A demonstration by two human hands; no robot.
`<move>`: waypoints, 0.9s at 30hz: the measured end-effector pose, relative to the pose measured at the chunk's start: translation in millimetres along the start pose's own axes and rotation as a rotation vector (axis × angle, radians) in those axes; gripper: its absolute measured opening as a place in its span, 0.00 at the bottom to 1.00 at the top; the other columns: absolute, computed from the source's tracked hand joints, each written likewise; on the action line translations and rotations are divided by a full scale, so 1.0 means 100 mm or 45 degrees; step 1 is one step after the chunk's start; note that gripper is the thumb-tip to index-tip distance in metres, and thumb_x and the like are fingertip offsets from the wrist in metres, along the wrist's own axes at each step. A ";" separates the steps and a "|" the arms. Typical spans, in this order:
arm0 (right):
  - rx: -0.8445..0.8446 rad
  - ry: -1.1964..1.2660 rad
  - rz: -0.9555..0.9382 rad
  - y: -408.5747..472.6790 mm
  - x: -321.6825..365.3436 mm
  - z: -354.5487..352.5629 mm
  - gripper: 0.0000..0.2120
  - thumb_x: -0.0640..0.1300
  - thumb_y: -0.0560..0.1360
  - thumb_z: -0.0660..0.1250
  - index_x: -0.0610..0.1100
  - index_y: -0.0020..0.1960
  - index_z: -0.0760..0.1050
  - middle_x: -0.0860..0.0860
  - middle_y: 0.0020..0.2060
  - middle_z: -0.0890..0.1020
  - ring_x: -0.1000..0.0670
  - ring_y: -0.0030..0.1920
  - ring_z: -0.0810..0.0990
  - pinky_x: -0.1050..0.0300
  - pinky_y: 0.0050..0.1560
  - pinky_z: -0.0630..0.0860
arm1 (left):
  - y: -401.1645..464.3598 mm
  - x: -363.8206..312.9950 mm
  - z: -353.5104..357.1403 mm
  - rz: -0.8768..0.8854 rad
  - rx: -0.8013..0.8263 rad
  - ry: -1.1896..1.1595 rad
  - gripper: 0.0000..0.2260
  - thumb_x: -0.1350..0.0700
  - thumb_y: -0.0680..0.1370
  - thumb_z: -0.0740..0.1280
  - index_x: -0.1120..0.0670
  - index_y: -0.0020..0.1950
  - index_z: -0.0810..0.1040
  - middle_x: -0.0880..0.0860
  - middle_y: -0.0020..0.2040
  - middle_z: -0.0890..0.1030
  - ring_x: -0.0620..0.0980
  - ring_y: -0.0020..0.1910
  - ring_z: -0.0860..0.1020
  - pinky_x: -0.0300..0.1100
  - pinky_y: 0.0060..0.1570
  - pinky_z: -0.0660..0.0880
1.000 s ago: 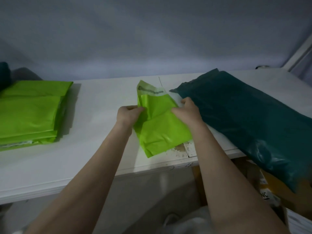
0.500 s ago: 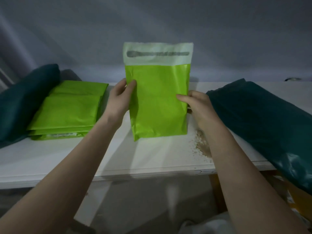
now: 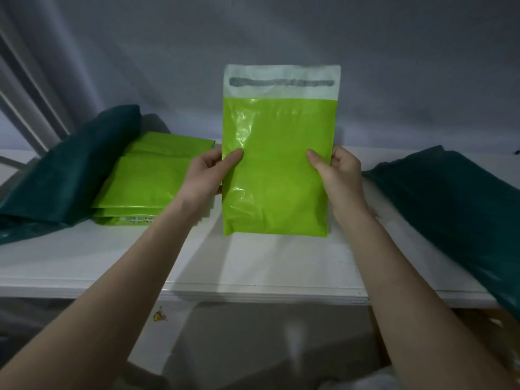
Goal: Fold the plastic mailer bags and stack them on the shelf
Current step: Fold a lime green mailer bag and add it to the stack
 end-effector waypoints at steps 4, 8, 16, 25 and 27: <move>-0.071 -0.563 -0.222 -0.05 -0.18 0.05 0.12 0.49 0.75 0.67 0.40 0.44 0.73 0.45 0.36 0.79 0.43 0.41 0.77 0.53 0.39 0.69 | 0.02 0.18 0.03 0.080 -0.125 0.187 0.07 0.58 0.78 0.66 0.59 0.53 0.79 0.48 0.37 0.82 0.42 0.36 0.80 0.39 0.40 0.79; -0.019 -0.768 -0.153 -0.04 -0.40 0.01 0.15 0.51 0.75 0.66 0.38 0.51 0.74 0.38 0.45 0.82 0.37 0.50 0.78 0.48 0.46 0.72 | 0.03 0.40 0.05 0.036 -0.171 0.678 0.15 0.47 0.78 0.64 0.57 0.58 0.76 0.59 0.46 0.80 0.57 0.47 0.78 0.47 0.49 0.75; -0.070 -0.582 0.270 -0.03 -0.52 -0.14 0.16 0.52 0.74 0.62 0.39 0.50 0.77 0.40 0.49 0.83 0.39 0.53 0.80 0.49 0.56 0.75 | -0.09 0.51 0.09 -0.047 0.049 1.083 0.22 0.59 0.78 0.61 0.58 0.72 0.63 0.62 0.55 0.79 0.60 0.56 0.76 0.49 0.57 0.73; 0.196 -1.011 0.410 -0.19 -0.58 -0.23 0.15 0.48 0.75 0.59 0.37 0.53 0.75 0.39 0.50 0.80 0.41 0.49 0.80 0.55 0.49 0.73 | -0.24 0.55 0.09 -0.020 0.040 1.494 0.14 0.58 0.80 0.56 0.64 0.64 0.63 0.67 0.55 0.76 0.66 0.53 0.76 0.52 0.49 0.71; 0.192 -1.008 0.408 -0.20 -0.61 -0.19 0.18 0.49 0.76 0.59 0.34 0.51 0.76 0.35 0.49 0.81 0.39 0.51 0.80 0.53 0.50 0.74 | -0.24 0.59 0.09 -0.002 0.011 1.434 0.14 0.60 0.80 0.56 0.64 0.64 0.63 0.69 0.53 0.77 0.67 0.51 0.77 0.52 0.47 0.72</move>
Point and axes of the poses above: each hand's wrist, its own y-axis towards the middle knuckle, its own z-axis out of the palm, x = y × z, the point moved 1 cm from there along y, towards the middle knuckle
